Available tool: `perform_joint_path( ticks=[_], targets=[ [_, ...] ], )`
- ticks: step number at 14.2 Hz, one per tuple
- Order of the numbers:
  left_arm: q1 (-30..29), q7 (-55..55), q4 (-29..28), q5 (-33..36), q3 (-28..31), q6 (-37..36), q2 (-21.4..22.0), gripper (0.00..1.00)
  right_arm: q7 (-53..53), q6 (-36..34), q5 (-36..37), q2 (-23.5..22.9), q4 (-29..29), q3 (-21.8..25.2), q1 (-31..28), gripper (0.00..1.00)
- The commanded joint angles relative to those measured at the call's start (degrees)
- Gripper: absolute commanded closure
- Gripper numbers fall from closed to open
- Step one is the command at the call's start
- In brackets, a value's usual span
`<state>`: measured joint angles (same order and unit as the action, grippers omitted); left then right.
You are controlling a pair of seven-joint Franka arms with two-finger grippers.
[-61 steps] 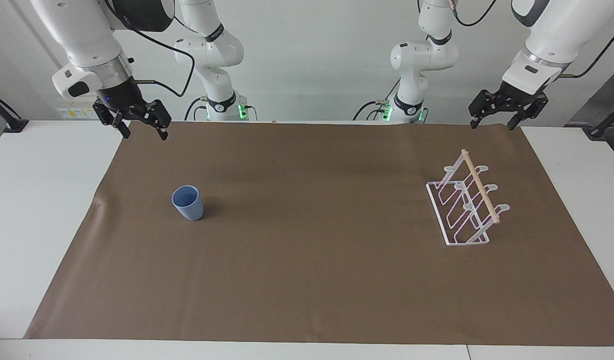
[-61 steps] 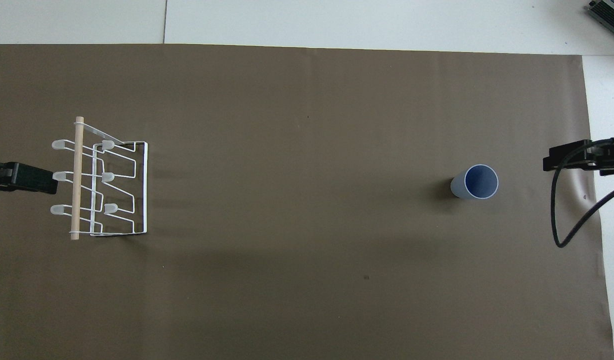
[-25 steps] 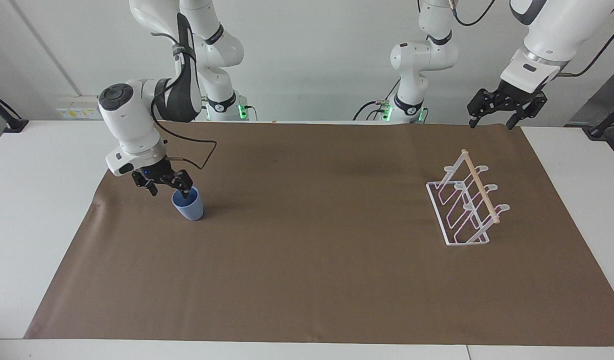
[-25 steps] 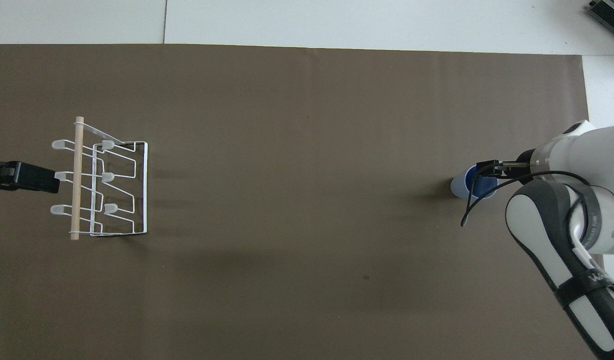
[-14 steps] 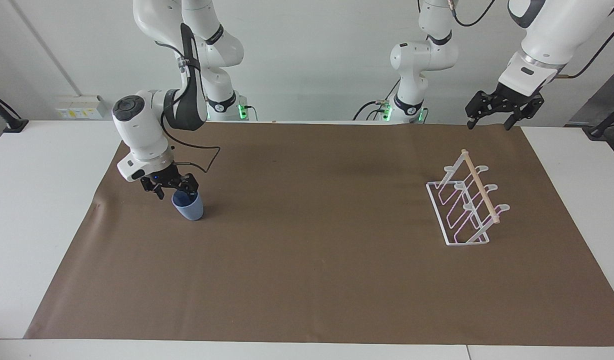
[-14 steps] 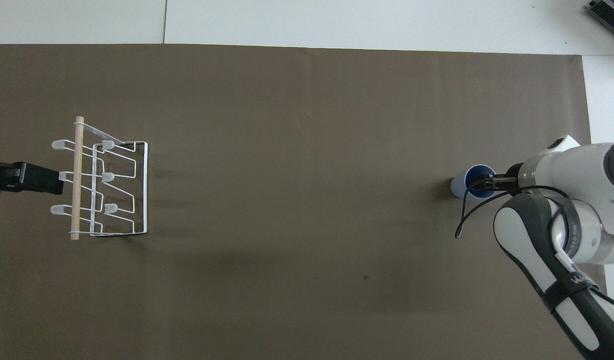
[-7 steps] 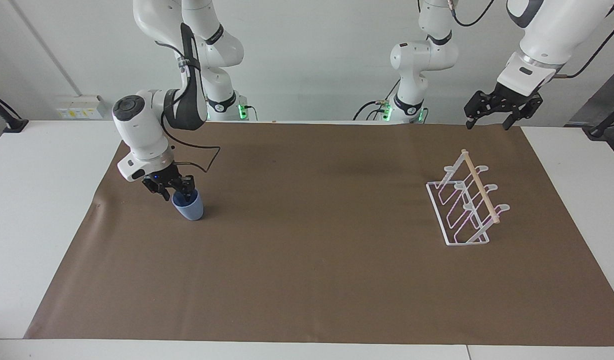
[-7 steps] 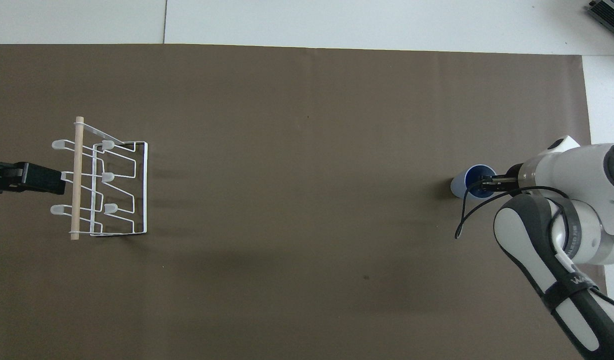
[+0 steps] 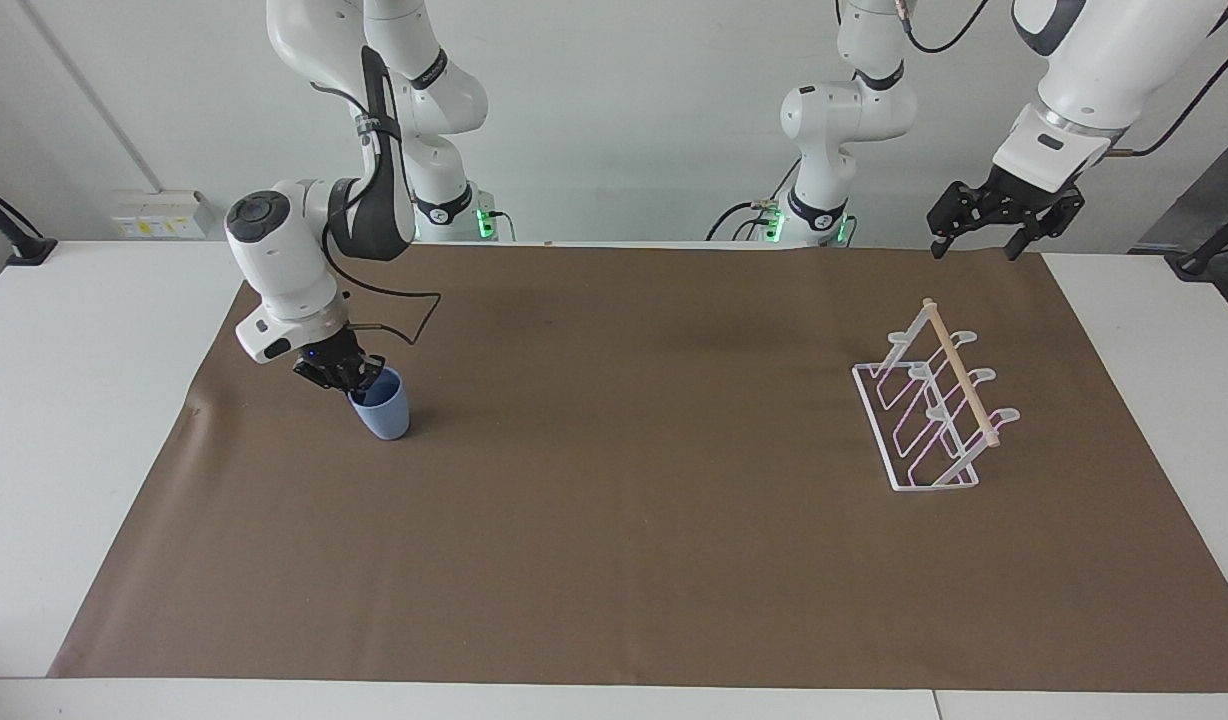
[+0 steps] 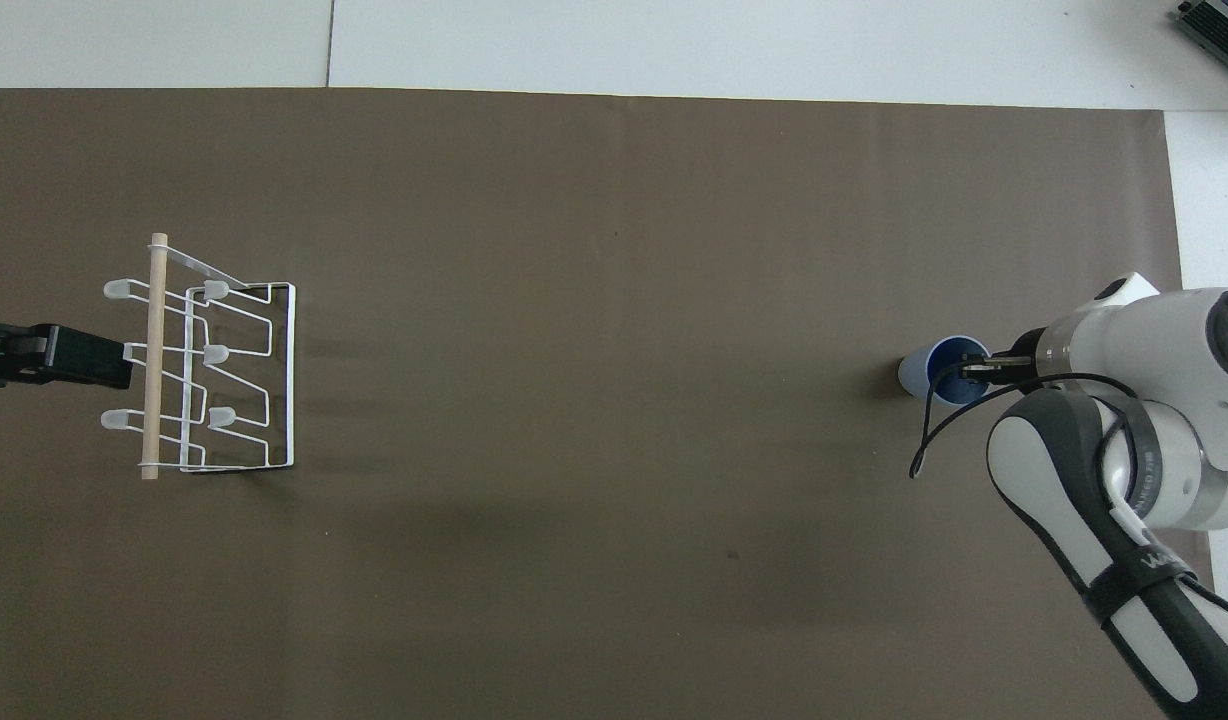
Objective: Hang cup on cup holder
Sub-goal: 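Reach the right gripper to the blue cup and grasp its rim, then lift the cup with the right gripper while the left gripper advances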
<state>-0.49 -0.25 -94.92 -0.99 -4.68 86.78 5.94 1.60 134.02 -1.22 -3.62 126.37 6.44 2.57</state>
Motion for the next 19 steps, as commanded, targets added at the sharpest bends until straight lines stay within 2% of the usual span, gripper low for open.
perform_joint_path(
  ticks=[1,8,14,19],
  targets=[
    [0.9,0.9,-1.3,1.1,0.6,-0.3,1.3,0.0,0.4,1.0,-1.0,1.3,1.3,-0.1,-0.5,1.0],
    [0.9,2.2,-1.3,1.1,0.6,-0.1,1.4,0.0,0.7,-0.3,-1.1,-0.4,-3.3,-0.1,-0.4,1.0],
    [0.9,5.7,-1.3,1.1,0.6,0.0,1.3,0.0,1.3,-8.5,-1.0,-2.1,-11.2,0.0,-0.9,1.0],
    [0.8,15.8,-1.2,-0.8,0.6,0.8,1.3,0.0,2.4,-16.9,-0.5,-2.1,-18.2,0.2,-1.7,1.0]
  ],
)
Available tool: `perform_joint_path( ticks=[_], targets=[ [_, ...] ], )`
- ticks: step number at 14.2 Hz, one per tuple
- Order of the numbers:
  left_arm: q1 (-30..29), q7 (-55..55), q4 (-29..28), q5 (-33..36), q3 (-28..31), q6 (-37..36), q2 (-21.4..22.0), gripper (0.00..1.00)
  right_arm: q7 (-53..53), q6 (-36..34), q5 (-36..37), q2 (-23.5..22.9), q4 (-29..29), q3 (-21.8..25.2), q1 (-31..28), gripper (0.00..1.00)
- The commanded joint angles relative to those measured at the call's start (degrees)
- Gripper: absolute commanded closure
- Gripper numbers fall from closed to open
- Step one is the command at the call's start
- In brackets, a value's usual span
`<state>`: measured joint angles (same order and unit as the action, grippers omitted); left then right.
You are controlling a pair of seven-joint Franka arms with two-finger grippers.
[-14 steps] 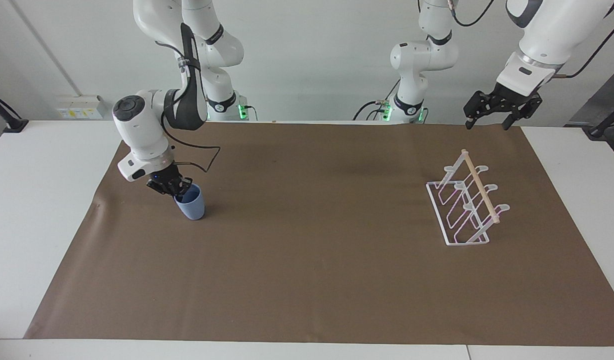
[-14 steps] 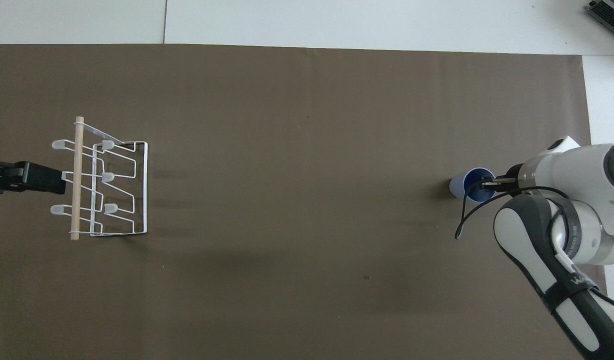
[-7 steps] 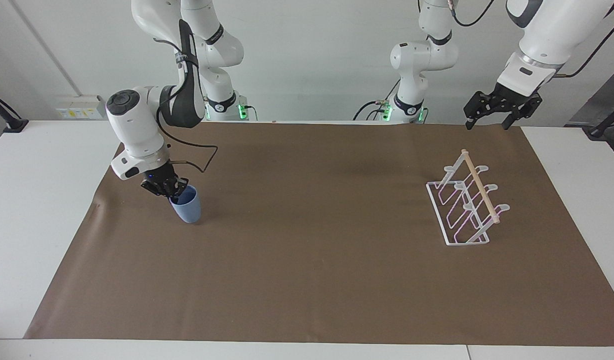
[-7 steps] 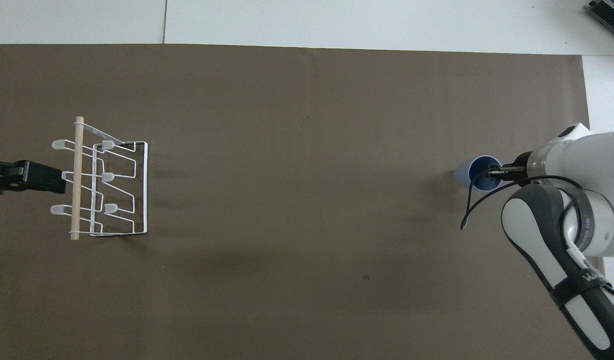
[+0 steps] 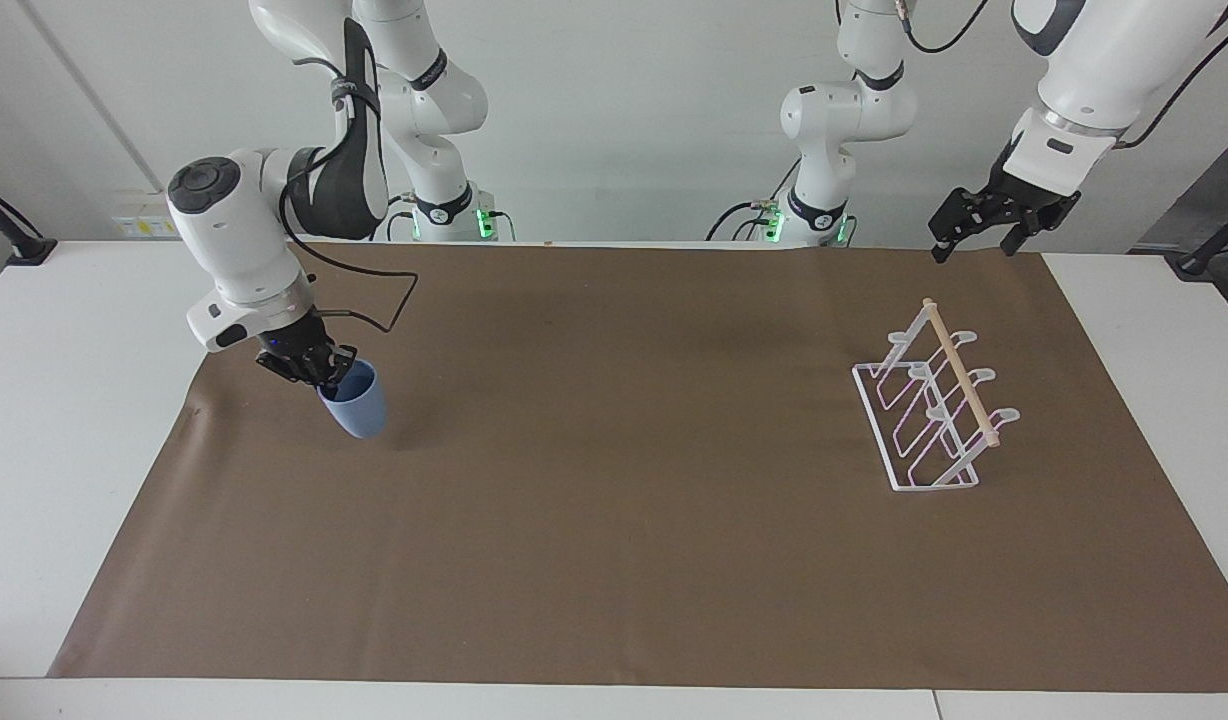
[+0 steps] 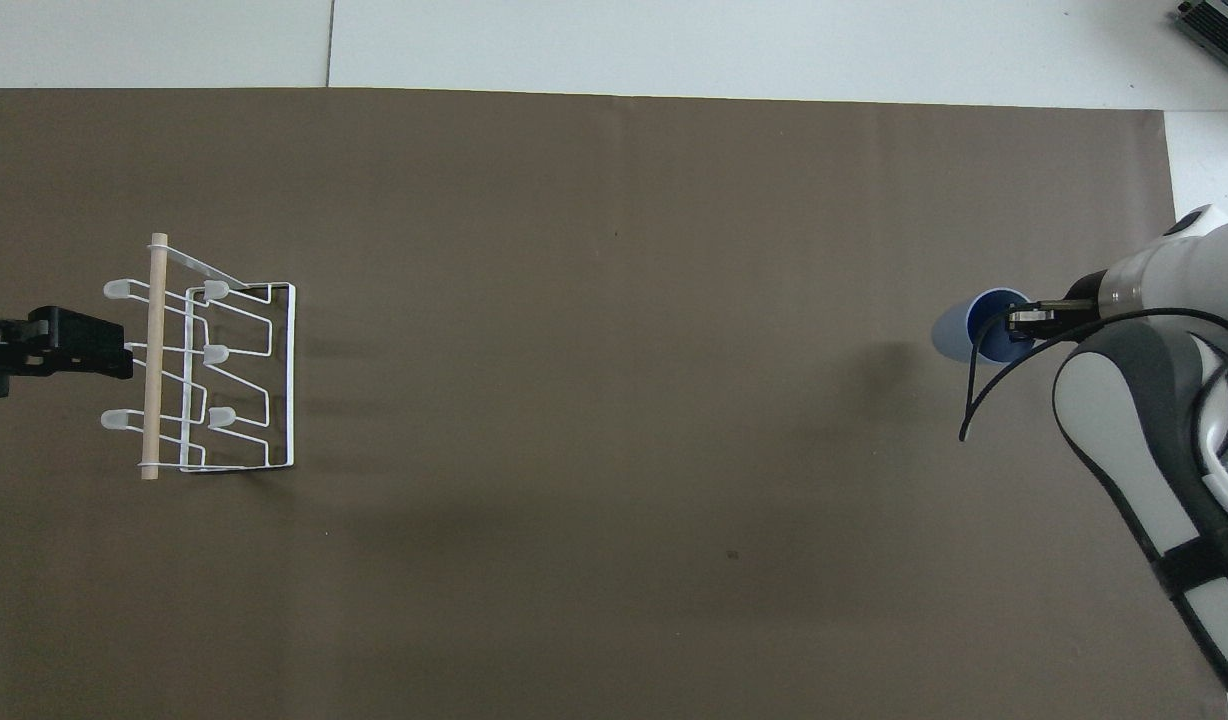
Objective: Hang cup on cup holder
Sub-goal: 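Lift the cup with the right gripper while the left gripper advances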
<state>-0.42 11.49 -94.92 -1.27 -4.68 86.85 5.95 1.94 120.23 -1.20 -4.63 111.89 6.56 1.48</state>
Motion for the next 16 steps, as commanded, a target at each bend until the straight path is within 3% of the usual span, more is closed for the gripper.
perform_joint_path(
  ticks=[1,5,11,16],
  targets=[
    [0.8,6.7,-1.2,-0.8,0.6,1.0,1.2,0.0,2.1,-4.6,-0.6,-1.1,-4.9,0.0,-0.6,1.0],
    [0.0,23.6,-1.1,-10.4,0.6,3.7,1.1,0.0,2.1,-12.2,-0.1,-0.9,-11.0,0.1,-0.6,1.0],
    [-1.8,29.3,-2.8,-20.9,0.8,6.4,1.8,0.0,2.0,-24.1,-0.1,-0.2,-19.3,0.1,-0.6,1.0],
    [-3.1,36.3,-6.5,-30.5,1.2,7.4,3.2,0.0,1.9,-26.2,-0.3,2.2,-20.3,-0.1,-0.2,1.0]
  ],
)
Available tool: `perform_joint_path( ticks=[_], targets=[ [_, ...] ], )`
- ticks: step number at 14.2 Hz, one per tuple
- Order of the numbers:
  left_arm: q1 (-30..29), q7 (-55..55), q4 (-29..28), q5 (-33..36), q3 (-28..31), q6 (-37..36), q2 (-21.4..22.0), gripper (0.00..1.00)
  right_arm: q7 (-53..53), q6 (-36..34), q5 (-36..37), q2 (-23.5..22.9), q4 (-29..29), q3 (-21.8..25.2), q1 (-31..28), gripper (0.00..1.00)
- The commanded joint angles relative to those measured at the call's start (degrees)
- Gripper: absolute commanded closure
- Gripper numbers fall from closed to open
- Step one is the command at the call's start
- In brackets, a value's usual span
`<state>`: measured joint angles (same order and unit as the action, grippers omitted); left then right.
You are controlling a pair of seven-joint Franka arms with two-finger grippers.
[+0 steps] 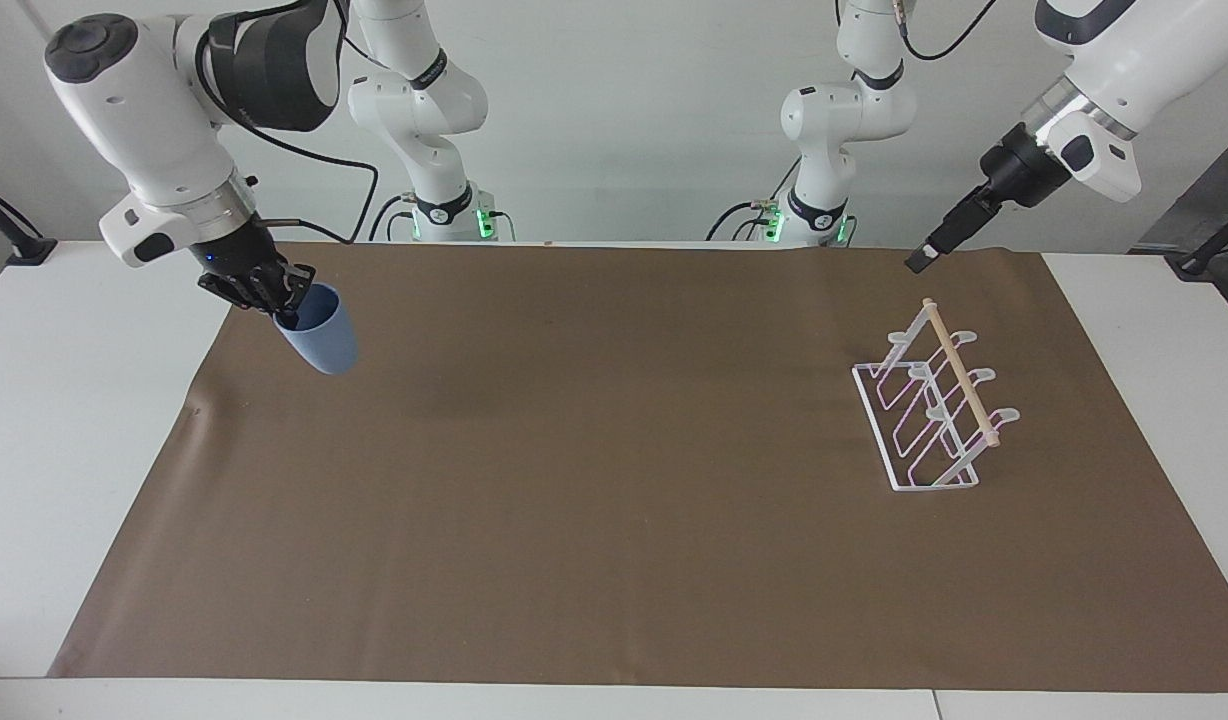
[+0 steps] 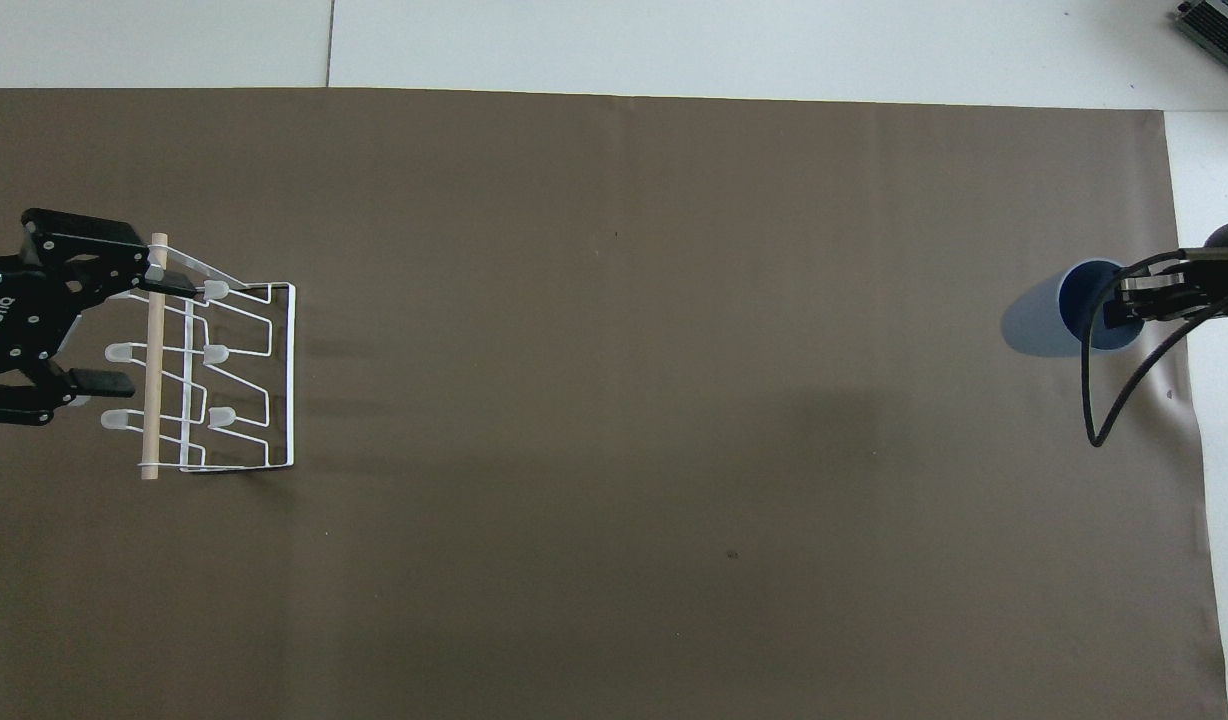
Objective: Hang cup on cup holder
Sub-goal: 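Lift the cup with the right gripper while the left gripper advances, then carry the cup toward the left gripper and close the left gripper on it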
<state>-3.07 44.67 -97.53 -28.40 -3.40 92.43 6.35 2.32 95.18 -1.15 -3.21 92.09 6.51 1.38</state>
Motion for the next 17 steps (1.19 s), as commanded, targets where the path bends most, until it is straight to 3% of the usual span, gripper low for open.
perform_joint_path(
  ticks=[1,4,8,14,17],
  targets=[
    [-0.4,4.8,-4.9,-5.7,-0.1,1.9,3.3,0.0,1.6,-1.9,-0.3,1.1,-0.9,0.0,0.0,1.0],
    [-0.4,6.7,-7.4,-10.2,-0.1,2.9,4.5,0.0,1.5,-3.6,-3.8,1.7,-1.8,-0.4,0.2,1.0],
    [-0.5,9.9,-11.6,-15.5,-0.1,5.1,6.9,0.0,1.2,-3.6,-17.6,2.0,-1.4,-0.4,0.4,1.0],
    [-1.1,16.6,-18.0,-27.4,-0.1,8.6,10.0,0.0,0.4,-7.3,-30.1,2.9,-0.5,-2.3,0.7,1.0],
    [-0.5,21.7,-18.8,-30.5,-0.8,10.6,10.1,0.0,-6.8,-7.2,-39.7,3.6,0.8,-3.0,0.8,1.0]
  ],
)
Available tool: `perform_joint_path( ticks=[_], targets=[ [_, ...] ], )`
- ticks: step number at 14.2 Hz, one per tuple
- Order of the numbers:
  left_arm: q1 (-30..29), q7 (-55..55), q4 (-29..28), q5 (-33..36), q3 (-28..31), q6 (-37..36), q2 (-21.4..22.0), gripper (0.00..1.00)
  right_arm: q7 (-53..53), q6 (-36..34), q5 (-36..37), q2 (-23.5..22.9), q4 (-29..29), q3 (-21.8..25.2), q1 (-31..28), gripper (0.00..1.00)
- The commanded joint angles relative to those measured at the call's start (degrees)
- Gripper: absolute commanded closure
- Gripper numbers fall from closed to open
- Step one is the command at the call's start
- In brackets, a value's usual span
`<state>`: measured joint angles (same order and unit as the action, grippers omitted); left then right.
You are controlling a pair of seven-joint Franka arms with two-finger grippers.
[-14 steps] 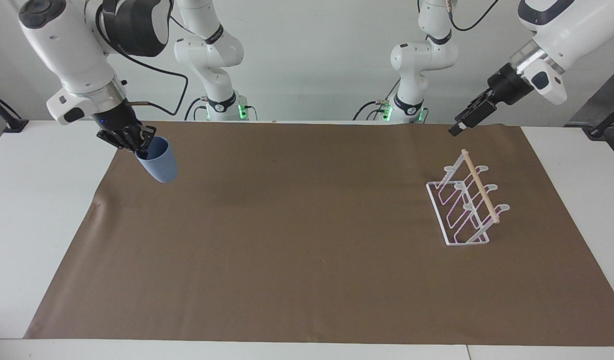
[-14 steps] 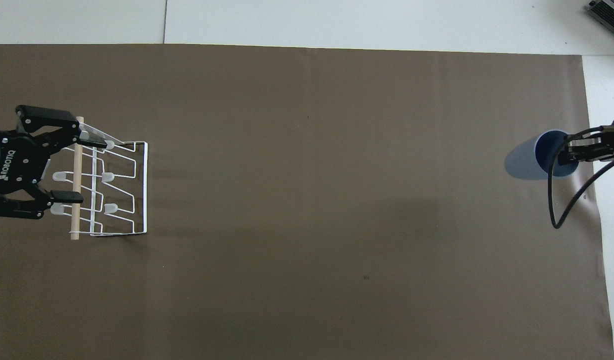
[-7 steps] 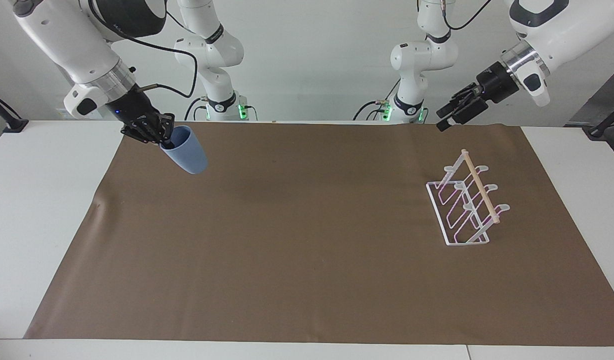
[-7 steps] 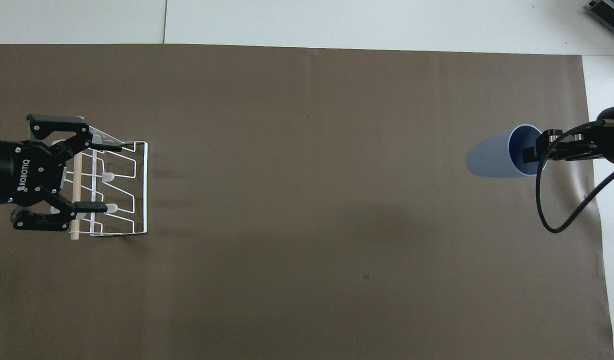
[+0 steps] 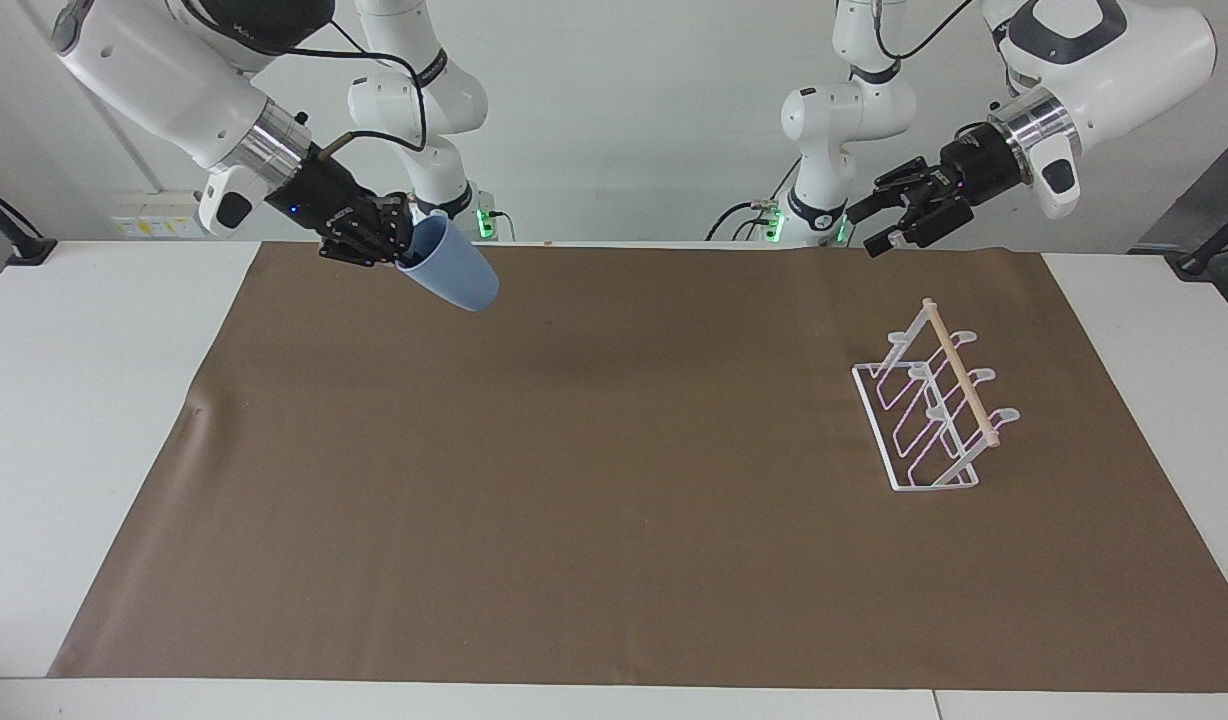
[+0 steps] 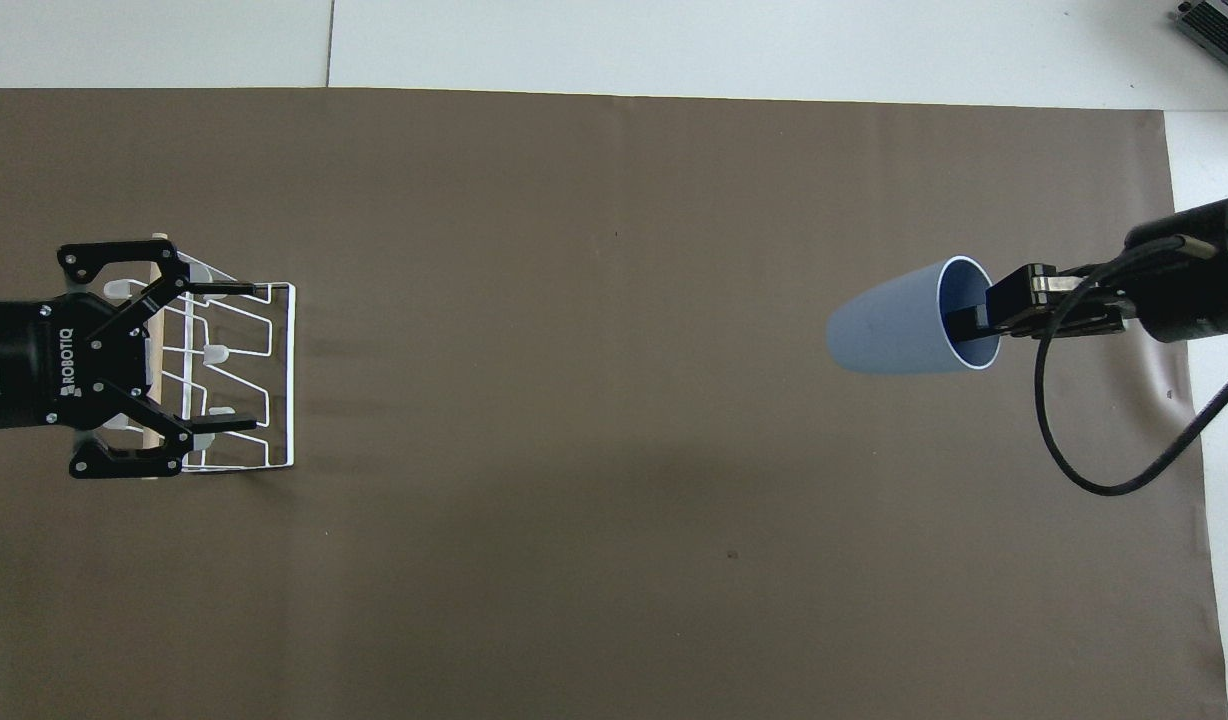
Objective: Hang cup on cup holder
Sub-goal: 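Carry the cup toward the left gripper and close the left gripper on it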
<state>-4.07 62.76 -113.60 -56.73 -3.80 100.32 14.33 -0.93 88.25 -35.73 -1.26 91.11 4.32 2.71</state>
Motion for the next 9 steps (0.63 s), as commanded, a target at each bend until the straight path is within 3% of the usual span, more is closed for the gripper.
perform_joint_path(
  ticks=[1,5,9],
  targets=[
    [1.0,4.0,-3.8,-2.7,-0.6,3.4,2.7,0.0,-4.4,-0.1,-7.1,1.6,1.9,-1.8,-0.5,1.0],
    [4.1,4.9,-6.1,-6.8,-0.8,4.6,4.1,0.0,-5.3,0.4,-11.1,1.8,2.0,-5.6,-0.5,1.0],
    [10.6,10.6,-6.0,-9.9,-0.8,12.3,3.9,0.0,-9.3,3.6,-15.2,2.0,2.1,-10.4,-0.5,1.0]
  ],
)
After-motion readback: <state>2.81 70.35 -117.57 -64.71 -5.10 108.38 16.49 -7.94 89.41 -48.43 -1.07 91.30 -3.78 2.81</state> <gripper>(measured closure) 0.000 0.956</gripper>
